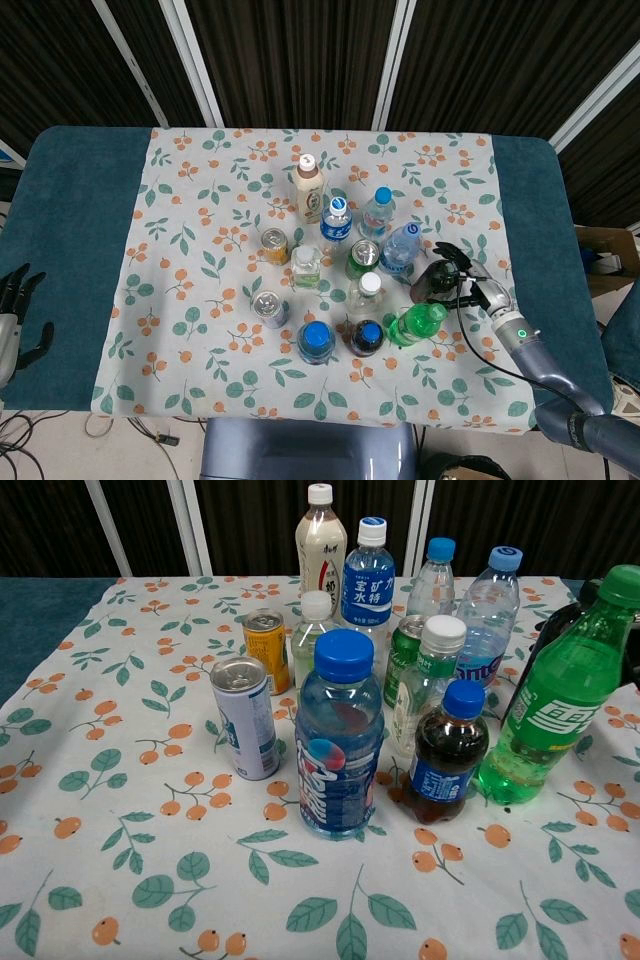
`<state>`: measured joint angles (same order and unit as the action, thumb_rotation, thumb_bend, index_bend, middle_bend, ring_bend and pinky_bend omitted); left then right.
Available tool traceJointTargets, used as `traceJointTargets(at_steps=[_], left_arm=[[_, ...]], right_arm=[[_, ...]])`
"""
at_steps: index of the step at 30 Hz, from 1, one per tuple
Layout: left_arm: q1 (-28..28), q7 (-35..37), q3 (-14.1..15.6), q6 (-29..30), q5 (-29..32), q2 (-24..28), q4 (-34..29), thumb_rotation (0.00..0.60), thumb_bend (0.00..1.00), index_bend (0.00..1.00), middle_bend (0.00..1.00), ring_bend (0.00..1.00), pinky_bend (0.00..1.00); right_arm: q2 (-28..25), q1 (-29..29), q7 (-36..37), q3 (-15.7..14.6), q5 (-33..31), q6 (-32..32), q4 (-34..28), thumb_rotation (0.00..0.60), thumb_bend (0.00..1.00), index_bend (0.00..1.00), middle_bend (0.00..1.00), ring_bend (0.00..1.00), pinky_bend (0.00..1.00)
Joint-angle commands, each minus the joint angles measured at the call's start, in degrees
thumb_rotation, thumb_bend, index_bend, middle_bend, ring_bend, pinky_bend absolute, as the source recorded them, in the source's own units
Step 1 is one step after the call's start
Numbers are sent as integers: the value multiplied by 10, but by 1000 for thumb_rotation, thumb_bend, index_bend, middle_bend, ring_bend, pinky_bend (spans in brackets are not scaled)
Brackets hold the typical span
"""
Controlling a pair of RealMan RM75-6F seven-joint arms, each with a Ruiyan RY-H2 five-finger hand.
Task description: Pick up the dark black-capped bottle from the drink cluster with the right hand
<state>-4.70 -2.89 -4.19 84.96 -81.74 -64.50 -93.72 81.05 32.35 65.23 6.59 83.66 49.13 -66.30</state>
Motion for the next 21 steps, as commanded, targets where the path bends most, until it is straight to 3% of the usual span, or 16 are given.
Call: traceJointTargets(at_steps=[1, 13, 21], left_arm=[[0, 0, 0, 0, 1, 0, 0, 600, 442, 97, 0, 29, 0], [0, 0, -2, -1, 5, 1, -3, 600, 442, 98, 0, 30, 0], [0, -1, -3, -2, 10, 1, -6, 600, 442, 97, 0, 31, 0]], right_arm=[[7, 6, 11, -2, 2, -6, 11, 600, 103, 150, 201, 160, 186], [12, 9, 33, -13, 19, 11, 5, 600, 144, 217, 323, 261, 186], [16, 14, 46, -24, 32, 18, 10, 600, 227, 352, 413, 349, 186]])
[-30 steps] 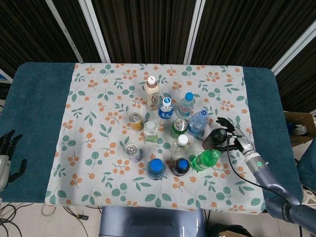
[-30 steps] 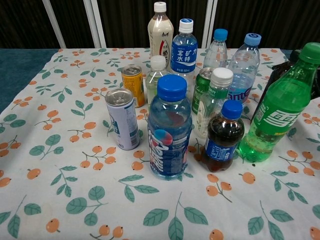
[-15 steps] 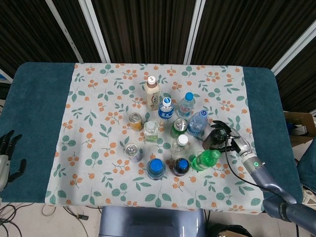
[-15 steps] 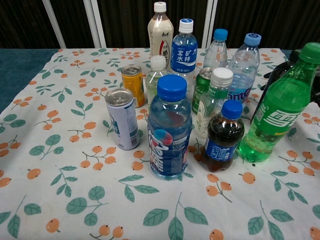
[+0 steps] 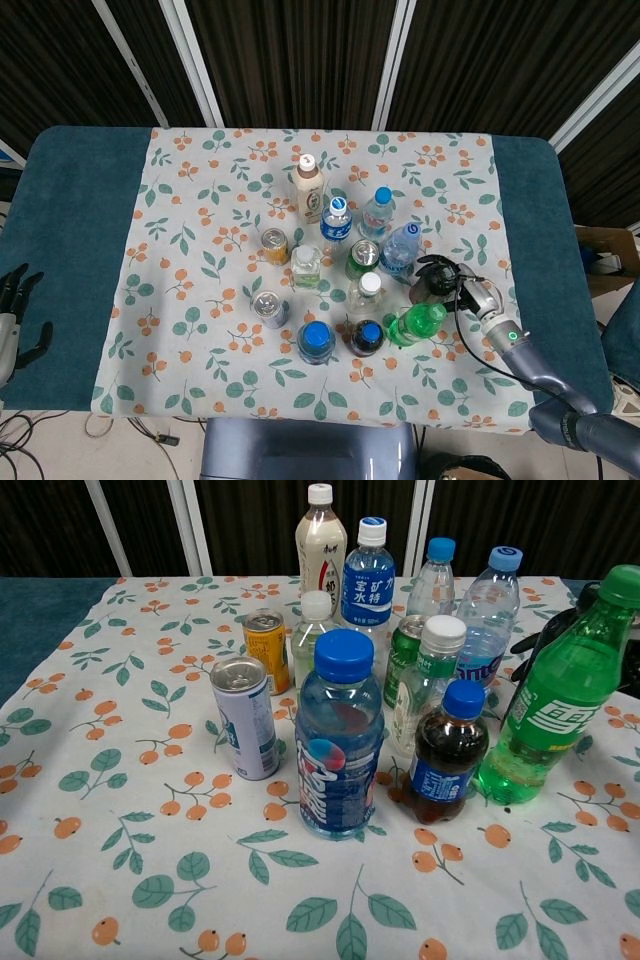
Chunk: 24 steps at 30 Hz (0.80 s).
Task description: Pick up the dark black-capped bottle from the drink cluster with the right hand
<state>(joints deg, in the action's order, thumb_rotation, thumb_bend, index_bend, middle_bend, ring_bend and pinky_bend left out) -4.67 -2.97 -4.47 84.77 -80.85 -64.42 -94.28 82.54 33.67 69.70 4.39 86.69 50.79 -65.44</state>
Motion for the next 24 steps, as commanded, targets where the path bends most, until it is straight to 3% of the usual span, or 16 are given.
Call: traceJointTargets(at_steps=[1, 6, 14, 24], left_arm=[[0, 0, -1, 0, 1, 0, 0, 600, 442, 97, 0, 31, 0], [1, -1, -2, 1, 4, 0, -3, 600, 442, 97, 0, 31, 0], [0, -1, -2, -1, 5, 1, -6, 600, 443, 98, 0, 31, 0], [0, 0, -2, -2, 6, 3, -10, 600, 442, 99, 0, 31, 0]], right_arm=[[2, 2, -1, -3, 3, 2, 2, 600, 240, 368, 422, 360, 192], [4, -1, -13, 1, -9, 8, 0, 600, 308, 454, 467, 425, 252], [-2, -9, -32, 17, -34, 21, -5, 600, 338, 473, 480, 450, 280], [-73, -24, -1, 49, -48, 61, -48, 600, 337, 484, 491, 466, 307]])
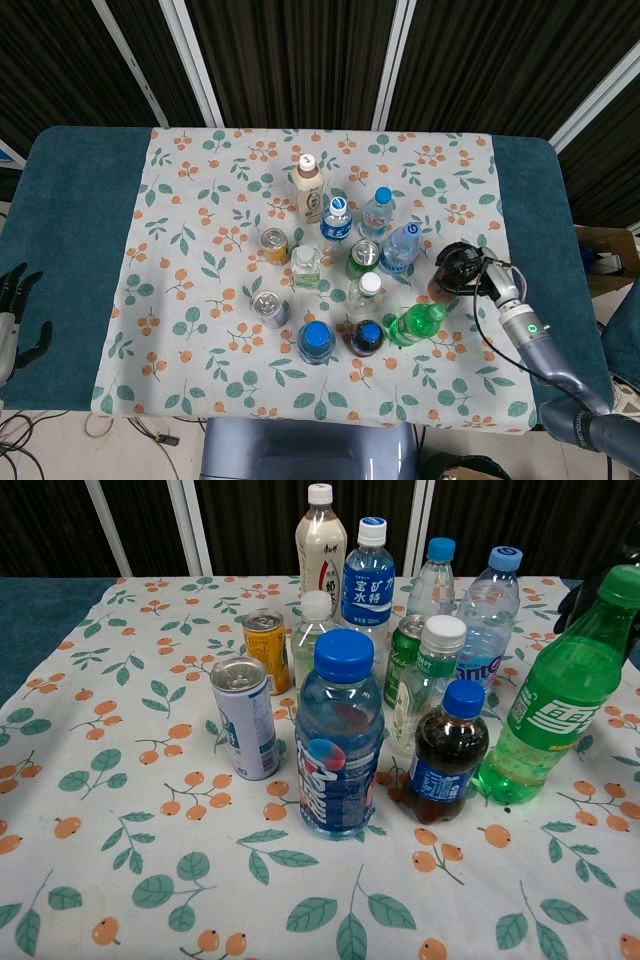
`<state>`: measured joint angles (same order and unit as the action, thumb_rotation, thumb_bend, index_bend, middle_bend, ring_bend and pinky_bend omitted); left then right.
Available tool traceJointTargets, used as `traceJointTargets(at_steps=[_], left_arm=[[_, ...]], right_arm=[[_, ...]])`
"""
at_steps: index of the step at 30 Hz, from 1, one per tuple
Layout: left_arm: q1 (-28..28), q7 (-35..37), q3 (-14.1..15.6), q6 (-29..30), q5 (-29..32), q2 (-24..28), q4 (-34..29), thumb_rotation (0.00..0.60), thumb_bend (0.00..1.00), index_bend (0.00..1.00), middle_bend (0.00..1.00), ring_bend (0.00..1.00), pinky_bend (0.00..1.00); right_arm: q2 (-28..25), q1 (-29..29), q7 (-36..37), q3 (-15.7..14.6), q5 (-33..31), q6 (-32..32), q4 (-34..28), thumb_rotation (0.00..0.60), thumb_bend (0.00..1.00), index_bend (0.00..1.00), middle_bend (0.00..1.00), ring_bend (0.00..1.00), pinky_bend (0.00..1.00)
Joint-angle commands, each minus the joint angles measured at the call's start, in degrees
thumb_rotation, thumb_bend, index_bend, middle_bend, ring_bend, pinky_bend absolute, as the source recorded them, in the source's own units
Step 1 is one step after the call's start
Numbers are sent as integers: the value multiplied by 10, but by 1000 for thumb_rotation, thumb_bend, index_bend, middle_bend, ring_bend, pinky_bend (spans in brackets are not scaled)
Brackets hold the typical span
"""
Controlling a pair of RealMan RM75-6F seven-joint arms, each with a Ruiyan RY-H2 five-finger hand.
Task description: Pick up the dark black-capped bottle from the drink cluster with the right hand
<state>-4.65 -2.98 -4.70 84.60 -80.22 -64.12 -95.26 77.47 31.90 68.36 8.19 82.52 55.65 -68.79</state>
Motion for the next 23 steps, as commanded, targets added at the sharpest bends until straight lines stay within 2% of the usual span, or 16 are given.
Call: traceJointTargets(at_steps=[1, 3, 8, 14, 23], left_arm=[[0, 1, 0, 0, 0, 0, 0, 600, 442, 99, 0, 31, 0], [0, 1, 1, 0, 0, 0, 0, 600, 443, 102, 0, 31, 0], [0, -2, 1, -1, 0, 1, -2, 600, 443, 113, 0, 31, 0], [0, -5, 1, -1, 1, 0, -3, 600, 445, 118, 0, 31, 0], [1, -3, 2, 0, 0, -1, -3, 600, 444, 118, 0, 31, 0]], right_arm=[[-32, -9, 17, 16, -10, 17, -20, 600, 337, 486, 494, 471, 314], [-50, -15, 30, 25, -19, 22, -29, 600, 337, 490, 504, 480, 321], [-97, -35, 91, 58, -51, 39, -66, 600, 337, 525, 562, 540, 412], [-135, -58, 192, 98, -76, 57, -95, 600, 336, 527, 566, 549, 421], [-158, -79, 309, 116, -62, 67, -88, 600, 336, 527, 556, 548, 421]])
